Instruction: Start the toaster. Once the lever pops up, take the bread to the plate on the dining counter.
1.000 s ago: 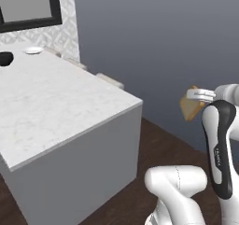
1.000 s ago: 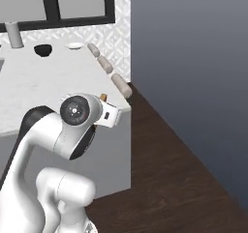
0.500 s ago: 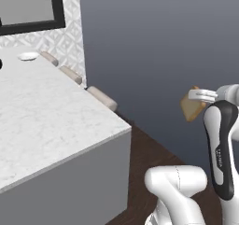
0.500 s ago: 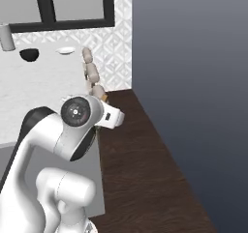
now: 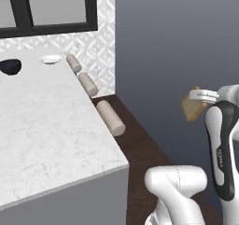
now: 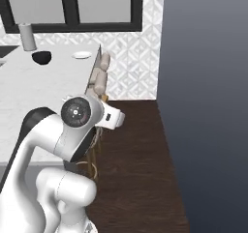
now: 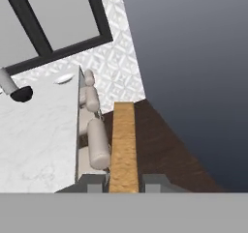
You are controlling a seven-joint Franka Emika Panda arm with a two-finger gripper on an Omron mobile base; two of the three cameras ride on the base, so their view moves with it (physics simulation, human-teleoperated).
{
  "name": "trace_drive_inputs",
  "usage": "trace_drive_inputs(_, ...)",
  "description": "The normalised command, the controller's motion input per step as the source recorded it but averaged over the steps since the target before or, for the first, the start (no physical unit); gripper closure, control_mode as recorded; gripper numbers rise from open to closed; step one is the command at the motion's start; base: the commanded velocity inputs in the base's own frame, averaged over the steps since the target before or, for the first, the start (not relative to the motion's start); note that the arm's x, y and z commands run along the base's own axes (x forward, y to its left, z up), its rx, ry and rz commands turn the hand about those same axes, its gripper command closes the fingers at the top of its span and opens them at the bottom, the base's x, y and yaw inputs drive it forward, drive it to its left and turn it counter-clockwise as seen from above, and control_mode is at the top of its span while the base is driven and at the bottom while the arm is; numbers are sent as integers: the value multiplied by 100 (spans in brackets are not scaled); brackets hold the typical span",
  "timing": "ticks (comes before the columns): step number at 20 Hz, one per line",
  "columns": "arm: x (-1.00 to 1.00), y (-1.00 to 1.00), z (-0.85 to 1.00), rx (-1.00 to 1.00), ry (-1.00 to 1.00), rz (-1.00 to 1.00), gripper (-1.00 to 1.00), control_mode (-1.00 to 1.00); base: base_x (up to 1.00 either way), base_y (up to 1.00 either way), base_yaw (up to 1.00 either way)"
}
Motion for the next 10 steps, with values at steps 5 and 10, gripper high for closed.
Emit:
trace_drive_inputs(5, 0, 0, 0, 0, 0, 0, 100, 100, 66, -61, 32)
trace_drive_inputs(10, 0, 0, 0, 0, 0, 0, 100, 100, 93, -32, 24)
